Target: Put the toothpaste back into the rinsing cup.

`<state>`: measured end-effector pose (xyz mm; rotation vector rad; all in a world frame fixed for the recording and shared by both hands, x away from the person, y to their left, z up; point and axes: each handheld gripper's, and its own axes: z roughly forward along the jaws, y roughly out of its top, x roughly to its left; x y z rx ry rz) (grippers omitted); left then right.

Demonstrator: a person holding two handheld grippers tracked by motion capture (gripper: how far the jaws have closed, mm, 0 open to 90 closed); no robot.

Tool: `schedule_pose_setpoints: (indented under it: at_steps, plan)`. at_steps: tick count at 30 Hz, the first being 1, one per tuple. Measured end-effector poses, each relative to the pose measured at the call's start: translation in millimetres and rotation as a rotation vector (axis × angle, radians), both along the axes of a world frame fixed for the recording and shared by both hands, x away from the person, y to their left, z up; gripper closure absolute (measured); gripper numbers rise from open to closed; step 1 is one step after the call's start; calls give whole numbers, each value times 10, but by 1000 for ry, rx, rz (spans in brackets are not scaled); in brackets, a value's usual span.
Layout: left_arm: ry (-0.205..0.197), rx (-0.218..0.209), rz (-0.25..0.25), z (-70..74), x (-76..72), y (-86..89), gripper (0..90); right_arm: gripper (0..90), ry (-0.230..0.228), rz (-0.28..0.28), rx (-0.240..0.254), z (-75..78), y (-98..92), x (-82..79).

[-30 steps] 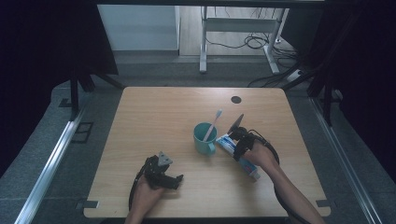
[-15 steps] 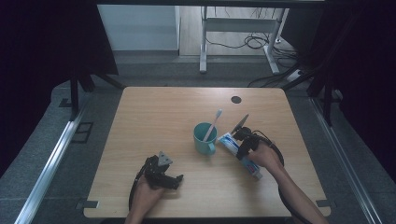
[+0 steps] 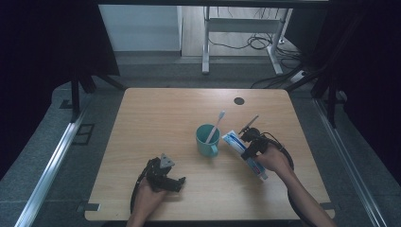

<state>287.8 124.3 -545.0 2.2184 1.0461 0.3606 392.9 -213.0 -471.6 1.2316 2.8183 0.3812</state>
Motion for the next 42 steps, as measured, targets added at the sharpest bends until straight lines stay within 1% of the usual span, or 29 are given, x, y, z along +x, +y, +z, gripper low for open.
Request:
schedule_pose_setpoints:
  at_steps: [4, 9, 18, 22, 29, 38, 42]
  plan:
    - [1, 0, 1, 0, -1, -1, 0, 718, -15, 8, 12, 26, -11, -28]
    - [1, -1, 1, 0, -1, -1, 0, 718, -33, 5, 30, 50, -27, -59]
    - [0, 0, 0, 0, 0, 0, 0, 719, -73, 6, 70, 113, -114, -114]
    - [0, 0, 0, 0, 0, 0, 0, 719, -91, -5, 87, 144, -156, -152]
    - [0, -3, 2, -1, -1, -2, 0, 719, -133, -2, 132, 206, -216, -240]
    - [-1, -2, 2, -1, -1, -2, 0, 719, -209, 16, 205, 296, -276, -346]
    - [0, -3, 2, -1, -1, -2, 0, 719, -241, 23, 228, 317, -294, -384]
